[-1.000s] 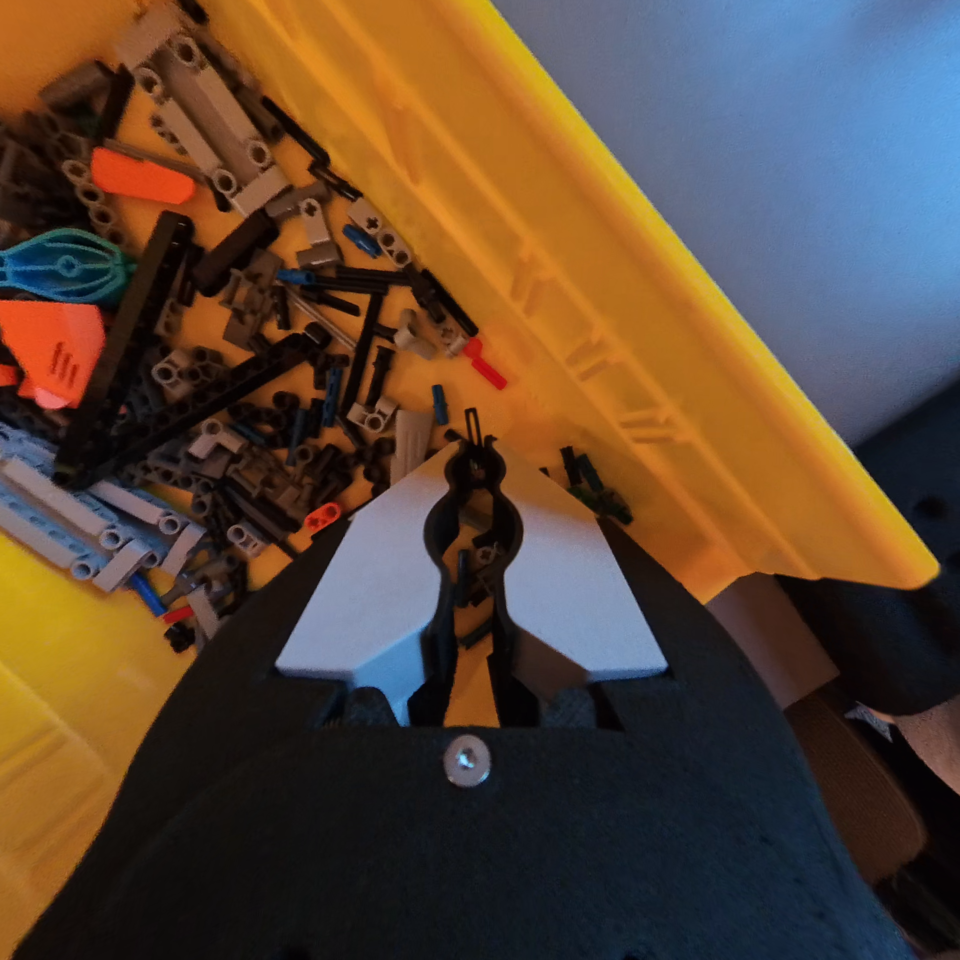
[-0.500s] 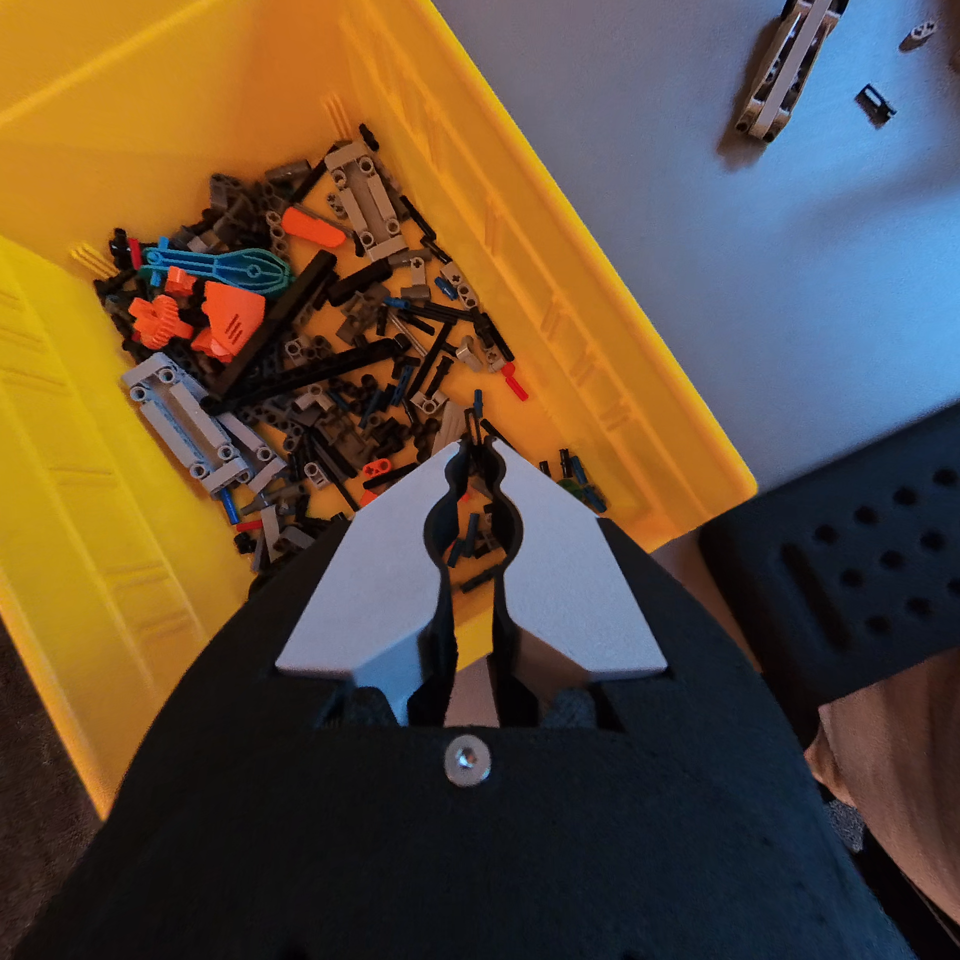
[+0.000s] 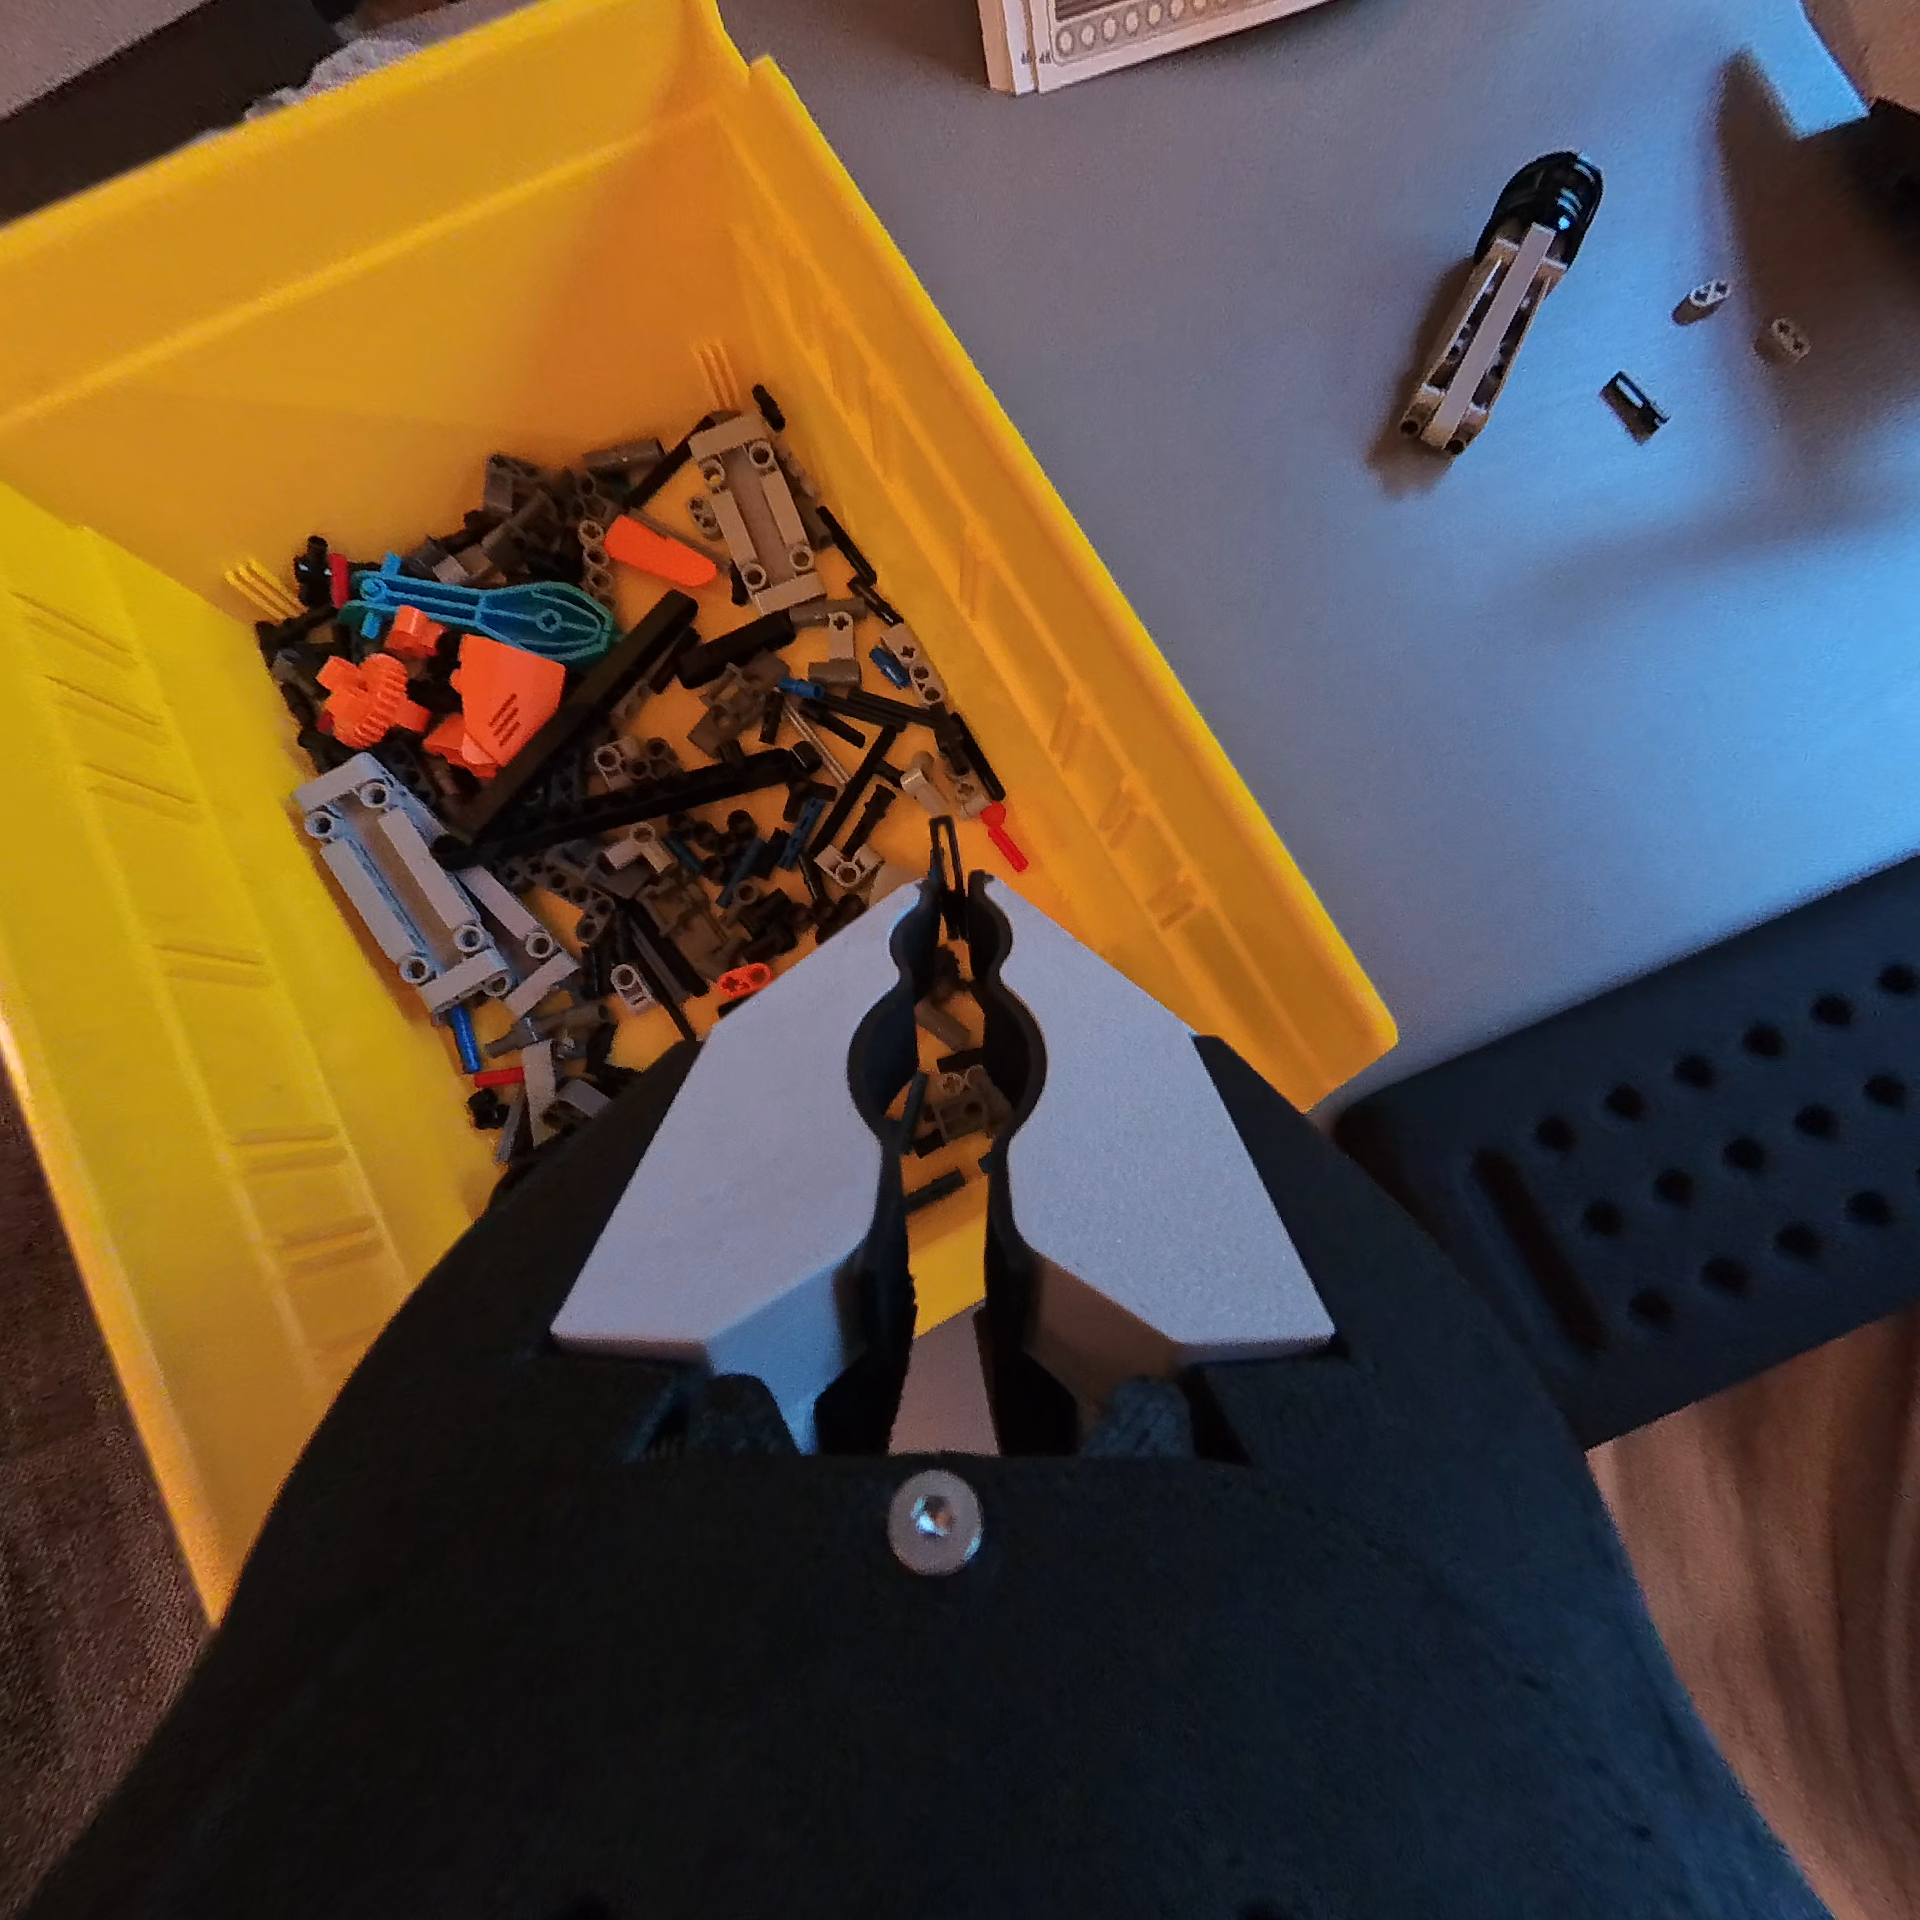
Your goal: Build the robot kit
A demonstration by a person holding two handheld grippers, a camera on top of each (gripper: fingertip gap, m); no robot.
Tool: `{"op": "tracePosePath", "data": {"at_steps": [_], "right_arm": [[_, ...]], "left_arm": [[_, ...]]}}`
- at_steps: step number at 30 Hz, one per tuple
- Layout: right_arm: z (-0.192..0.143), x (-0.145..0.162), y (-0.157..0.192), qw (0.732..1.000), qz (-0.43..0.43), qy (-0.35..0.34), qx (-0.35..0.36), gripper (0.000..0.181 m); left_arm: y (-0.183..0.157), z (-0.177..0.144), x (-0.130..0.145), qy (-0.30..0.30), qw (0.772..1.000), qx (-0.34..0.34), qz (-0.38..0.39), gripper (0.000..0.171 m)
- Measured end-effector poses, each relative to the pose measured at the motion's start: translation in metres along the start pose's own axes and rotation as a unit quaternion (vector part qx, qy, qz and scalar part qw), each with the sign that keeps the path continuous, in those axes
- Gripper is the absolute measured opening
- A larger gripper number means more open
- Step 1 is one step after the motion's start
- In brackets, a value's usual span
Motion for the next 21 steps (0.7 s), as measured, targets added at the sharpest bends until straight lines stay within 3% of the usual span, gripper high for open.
{"op": "tracePosePath", "data": {"at_steps": [7,12,17,21], "right_arm": [[0.000,0.000,0.000,1.000,0.001,0.000,-0.001,0.003],[0.000,0.000,0.000,1.000,0.002,0.000,-0.002,0.003],[0.000,0.000,0.000,1.000,0.002,-0.001,-0.002,0.003],[-0.001,0.000,0.000,1.000,0.002,-0.002,-0.003,0.004]], "left_arm": [[-0.001,-0.007,-0.026,-0.012,0.999,-0.026,0.024,0.003],[-0.020,-0.019,-0.059,-0.042,0.997,-0.028,0.053,0.003],[-0.080,-0.008,-0.102,-0.065,0.990,0.048,0.113,0.003],[-0.144,0.038,-0.116,-0.052,0.979,0.126,0.153,0.003]]}}
Point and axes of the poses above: each gripper's, where its closed fingertips meet, z out along the fingers, x out of its underside, y = z × x across the jaws, the point moved 7 cm from there along -z, back along the fingers, and after that the axes turned 12 degrees about -y, right-handed, at the moved point
